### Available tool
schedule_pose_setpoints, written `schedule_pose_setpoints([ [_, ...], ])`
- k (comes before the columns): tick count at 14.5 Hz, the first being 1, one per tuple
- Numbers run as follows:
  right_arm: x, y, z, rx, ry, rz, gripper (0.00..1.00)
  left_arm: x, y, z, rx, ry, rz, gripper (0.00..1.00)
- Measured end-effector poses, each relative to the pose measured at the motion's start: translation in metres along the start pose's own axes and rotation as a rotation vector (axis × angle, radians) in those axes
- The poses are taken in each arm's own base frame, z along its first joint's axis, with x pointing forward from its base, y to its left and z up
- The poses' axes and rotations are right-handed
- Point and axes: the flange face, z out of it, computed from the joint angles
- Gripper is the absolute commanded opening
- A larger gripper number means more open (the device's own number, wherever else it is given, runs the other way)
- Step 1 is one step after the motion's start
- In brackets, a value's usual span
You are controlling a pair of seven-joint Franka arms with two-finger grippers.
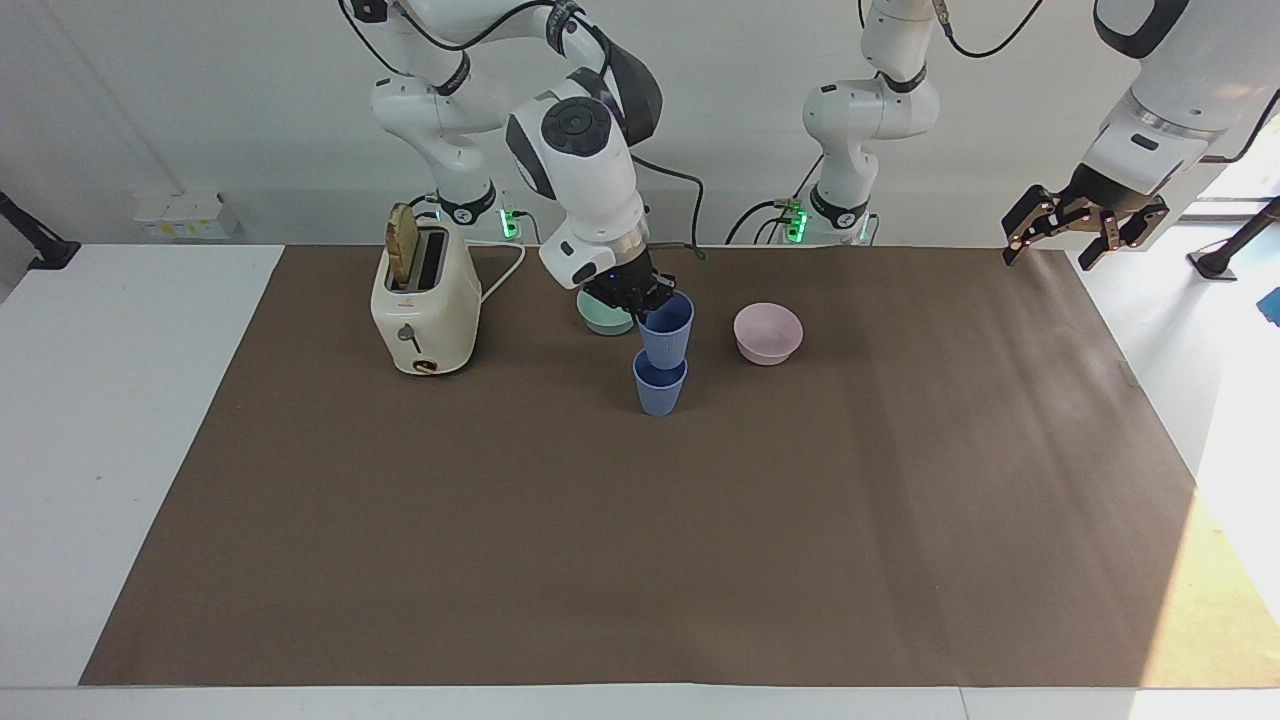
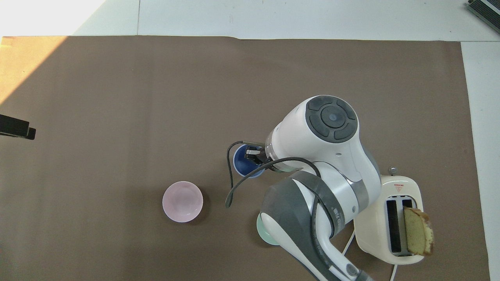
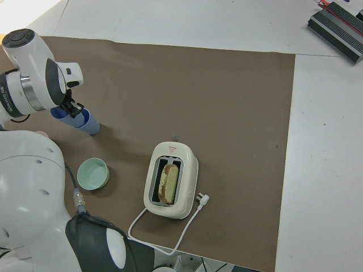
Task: Stack blue cups with both arms
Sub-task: 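Carry the blue cup with the right gripper and lower it into the first cup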
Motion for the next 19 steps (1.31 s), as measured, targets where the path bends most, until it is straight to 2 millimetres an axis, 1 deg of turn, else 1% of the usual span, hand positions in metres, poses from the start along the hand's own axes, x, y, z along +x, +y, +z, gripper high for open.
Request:
schedule_pose_setpoints([
  [6, 0.007, 0.006, 0.0, 0.009, 0.01, 0.014, 0.0, 0.0, 0.0, 0.0, 0.0, -0.001, 0.0, 1.0],
  [10, 0.01, 0.008, 0.015, 0.013, 0.011, 0.019, 0.0, 0.0, 0.0, 0.0, 0.0, -0.001, 0.0, 1.0],
  [11, 0.01, 0.009, 0.018, 0.011, 0.007, 0.02, 0.19, 0.0, 0.0, 0.0, 0.0, -0.001, 0.0, 1.0],
  [12, 0.01, 0.009, 0.019, 0.01, 0.006, 0.02, 0.9, 0.0, 0.0, 0.0, 0.0, -0.002, 0.0, 1.0],
  [13, 0.01, 0.009, 0.02, 0.009, 0.005, 0.02, 1.0, 0.0, 0.0, 0.0, 0.0, -0.002, 0.0, 1.0],
  [19, 0.01, 0.008, 0.019, 0.012, 0.007, 0.018, 1.0, 0.0, 0.0, 0.0, 0.0, -0.002, 0.0, 1.0],
])
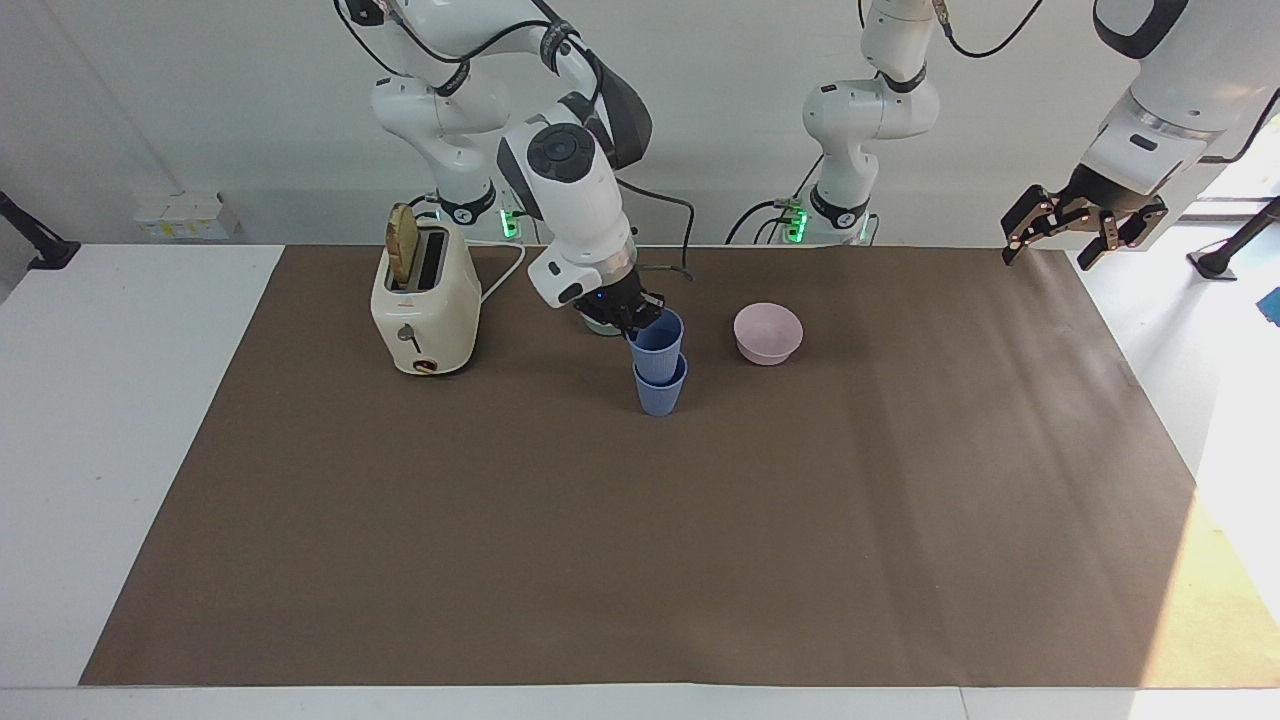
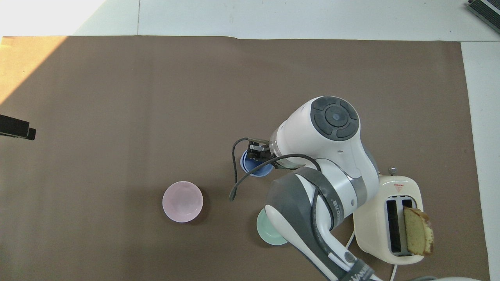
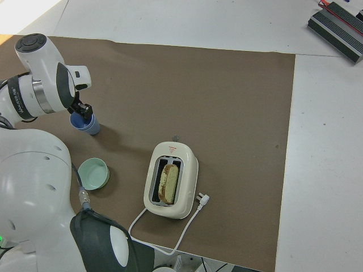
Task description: Stack blue cups with both arms
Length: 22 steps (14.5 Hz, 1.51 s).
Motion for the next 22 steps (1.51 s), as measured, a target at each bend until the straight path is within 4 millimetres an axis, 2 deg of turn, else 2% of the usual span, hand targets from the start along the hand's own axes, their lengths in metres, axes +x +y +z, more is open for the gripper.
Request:
schedule_pose_setpoints([
  [6, 0.0, -0.002, -0.002, 0.004, 0.013, -0.005, 1.0, 0.0, 0.0, 0.0, 0.0, 0.0, 0.0, 1.0],
  [8, 0.008, 0.004, -0.015, -0.016, 0.024, -0.008, 1.0, 0.0, 0.0, 0.0, 0.0, 0.0, 0.0, 1.0],
  [9, 0.015, 0.01, -0.031, -0.029, 0.031, -0.014, 1.0, 0.0, 0.0, 0.0, 0.0, 0.0, 0.0, 1.0],
  [11, 0.033, 0.031, -0.079, -0.036, 0.044, -0.044, 1.0, 0.0, 0.0, 0.0, 0.0, 0.0, 0.0, 1.0],
  [13, 0.051, 0.062, -0.132, -0.052, 0.061, -0.1, 1.0, 0.0, 0.0, 0.0, 0.0, 0.0, 0.0, 1.0],
  [16, 0.063, 0.108, -0.192, -0.15, 0.09, -0.229, 1.0, 0.0, 0.0, 0.0, 0.0, 0.0, 0.0, 1.0],
  [19, 0.06, 0.145, -0.235, -0.195, 0.078, -0.318, 1.0, 0.0, -0.001, 0.0, 0.0, 0.001, -0.001, 1.0],
  [22, 0.057, 0.177, -0.263, -0.204, 0.097, -0.349, 1.0, -0.001, -0.002, -0.001, 0.0, 0.002, -0.001, 1.0],
])
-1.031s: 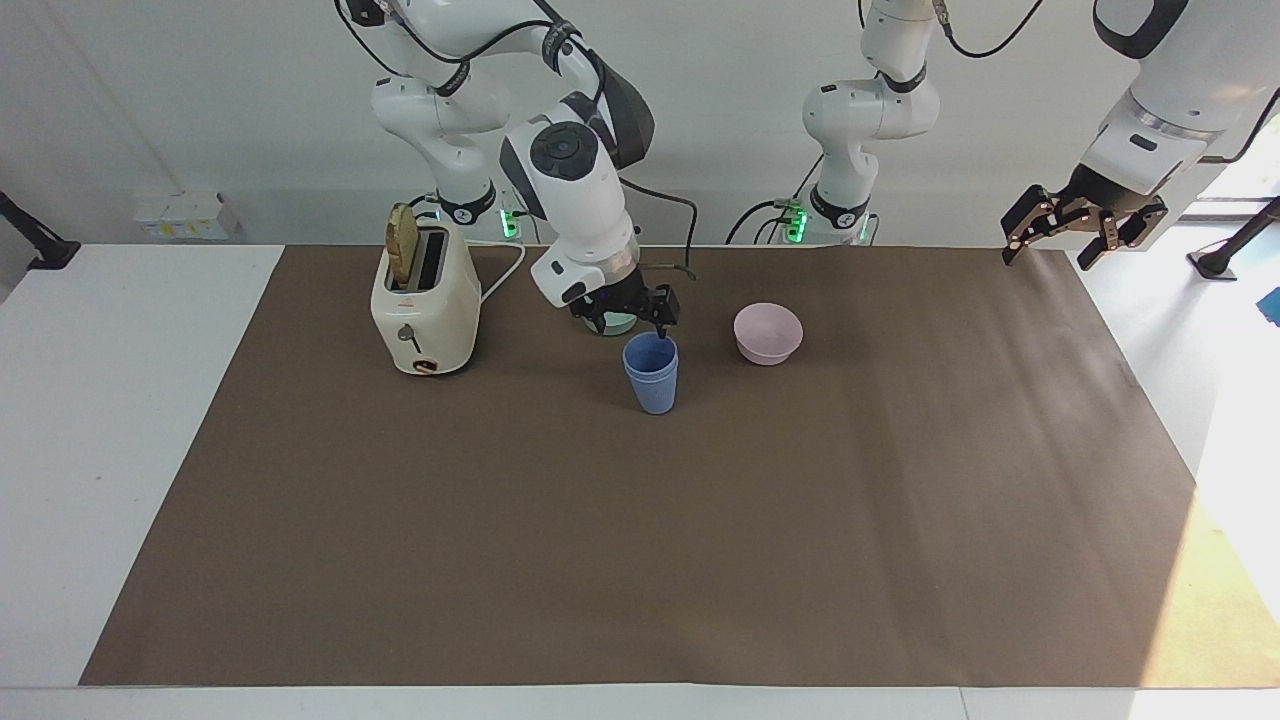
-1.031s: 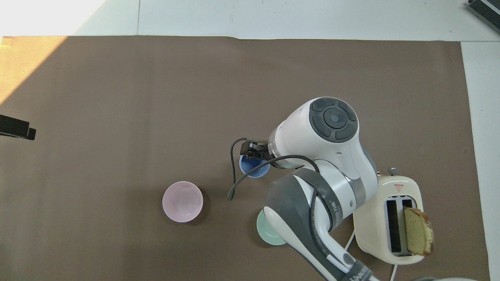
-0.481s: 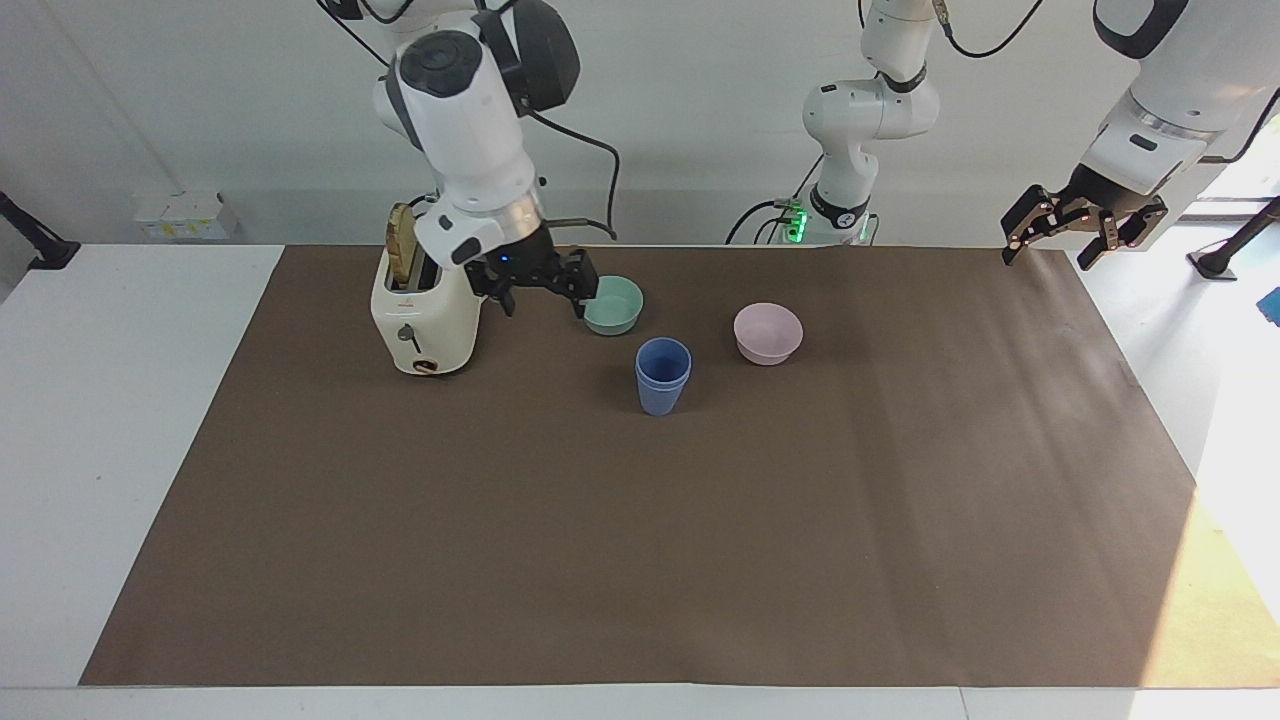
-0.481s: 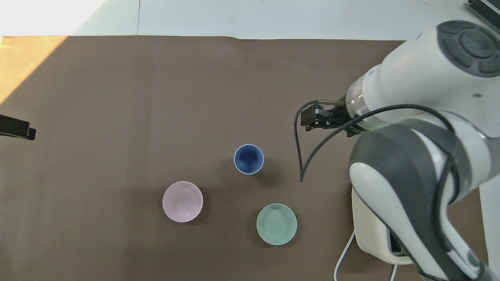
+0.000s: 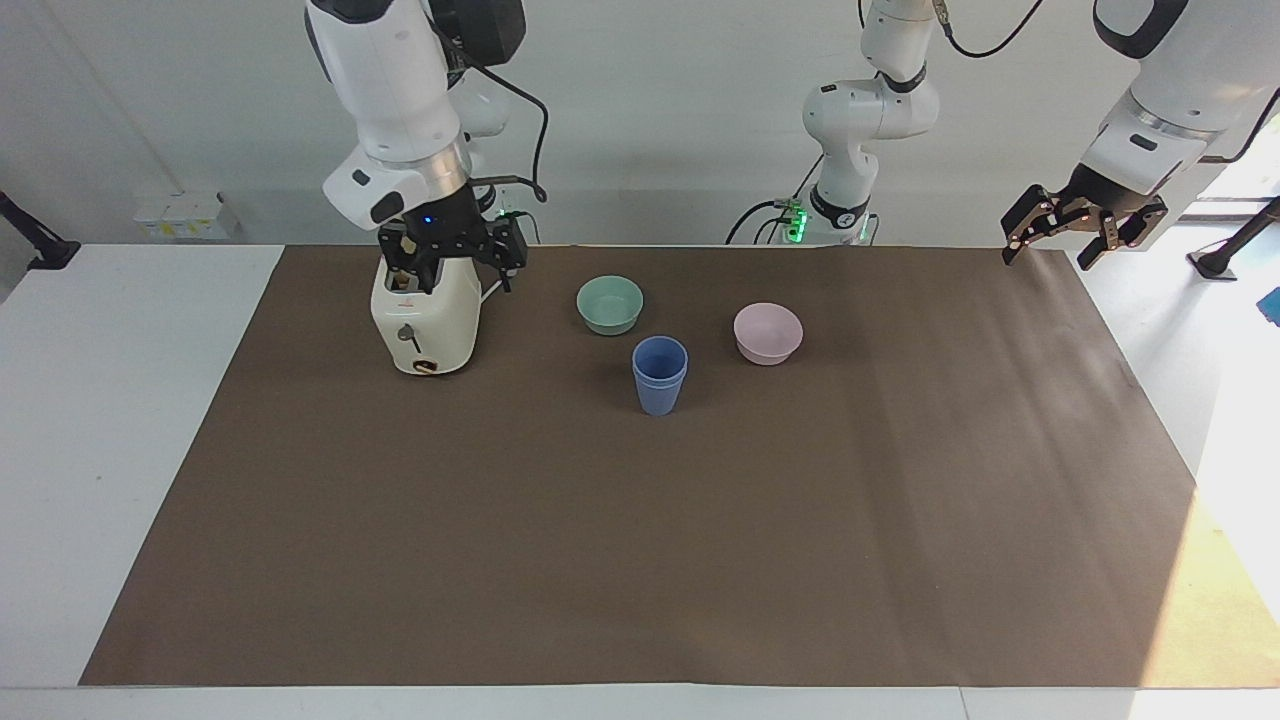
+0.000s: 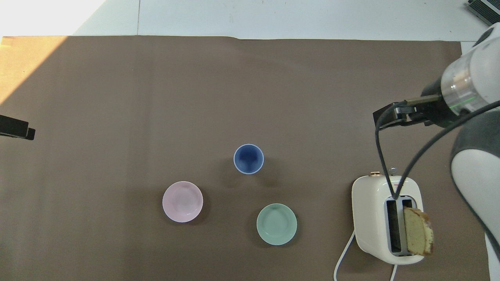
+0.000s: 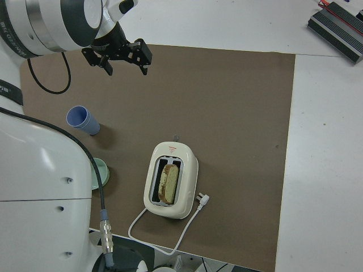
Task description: Stack blue cups with both arms
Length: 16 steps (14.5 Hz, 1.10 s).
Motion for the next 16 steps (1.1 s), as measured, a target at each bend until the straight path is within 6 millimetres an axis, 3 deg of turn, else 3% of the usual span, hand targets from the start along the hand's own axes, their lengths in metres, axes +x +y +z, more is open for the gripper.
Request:
schedule_pose_setpoints([
  [1, -0.003, 0.003, 0.0, -0.002, -0.005, -0.002, 1.0, 0.0, 0.0, 0.0, 0.0, 0.0, 0.001, 1.0],
  [6, -0.008, -0.012, 0.038, 0.032, -0.052, -0.018, 1.0, 0.0, 0.0, 0.0, -0.001, 0.0, 0.01, 1.0],
  [16, -0.008, 0.011, 0.038, 0.033, -0.048, 0.026, 1.0, -0.001, -0.002, -0.001, -0.001, 0.001, 0.007, 1.0],
])
